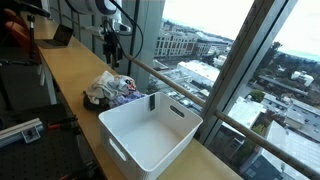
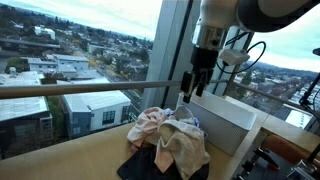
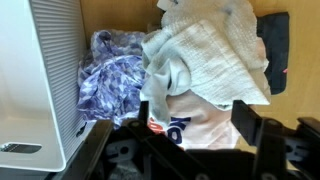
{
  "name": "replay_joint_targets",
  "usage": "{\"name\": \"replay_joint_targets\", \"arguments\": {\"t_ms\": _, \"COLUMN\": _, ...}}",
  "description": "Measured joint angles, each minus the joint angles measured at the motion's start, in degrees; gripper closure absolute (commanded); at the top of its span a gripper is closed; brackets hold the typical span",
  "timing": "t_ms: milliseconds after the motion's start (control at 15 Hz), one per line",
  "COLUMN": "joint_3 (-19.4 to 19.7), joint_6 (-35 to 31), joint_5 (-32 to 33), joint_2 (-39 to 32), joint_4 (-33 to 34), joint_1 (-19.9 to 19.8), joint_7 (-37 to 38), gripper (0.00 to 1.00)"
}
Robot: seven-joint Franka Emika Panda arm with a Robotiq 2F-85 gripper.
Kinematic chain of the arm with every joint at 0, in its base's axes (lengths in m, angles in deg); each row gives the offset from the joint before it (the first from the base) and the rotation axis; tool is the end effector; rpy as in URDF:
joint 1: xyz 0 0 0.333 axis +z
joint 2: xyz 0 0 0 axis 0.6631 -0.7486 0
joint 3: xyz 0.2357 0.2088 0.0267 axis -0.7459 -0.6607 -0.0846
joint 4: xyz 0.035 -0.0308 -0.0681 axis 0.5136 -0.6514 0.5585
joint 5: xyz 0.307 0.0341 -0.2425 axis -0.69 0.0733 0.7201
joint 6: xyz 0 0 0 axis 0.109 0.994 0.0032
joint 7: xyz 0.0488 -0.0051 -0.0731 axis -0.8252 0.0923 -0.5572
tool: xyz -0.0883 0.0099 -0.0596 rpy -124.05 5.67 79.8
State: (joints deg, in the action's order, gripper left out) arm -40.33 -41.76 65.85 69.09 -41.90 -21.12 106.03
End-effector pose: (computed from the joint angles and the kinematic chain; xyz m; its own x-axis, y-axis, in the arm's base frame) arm 0.5554 0.2646 0.3582 0.9849 0.1724 0.0138 0.1685 -0.9743 0.1492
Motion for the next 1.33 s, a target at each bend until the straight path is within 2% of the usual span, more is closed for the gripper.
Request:
{"name": "replay_joint_targets", "arguments": {"t_ms": 333, "joint_3": -0.57, "joint_6": -0.80, "joint_5": 0.59, "joint_2": 4.41, "joint_4": -4.15, "joint_1": 0.00, "joint_7": 0.77, "gripper": 0.00}}
{"name": "replay_joint_targets", "arguments": {"t_ms": 667, "joint_3": -1.30, "joint_6": -6.98, "joint_5": 3.54, "joint_2": 3.74, "joint_4": -8.17, "joint_1": 0.00, "joint_7": 0.88, "gripper": 0.00}}
{"name": "replay_joint_targets", "arguments": {"t_ms": 1000, "joint_3": -0.69, "joint_6": -12.74, "joint_5": 6.91, "joint_2": -0.31, "joint_4": -8.00, "joint_1": -1.03, "joint_7": 0.84, "gripper": 0.00}}
{"name": "replay_joint_targets", "arguments": {"t_ms": 1333, "joint_3": 1.72, "joint_6": -16.23, "joint_5": 8.01, "joint_2": -7.89, "joint_4": -2.85, "joint_1": -2.44, "joint_7": -0.79, "gripper": 0.00}}
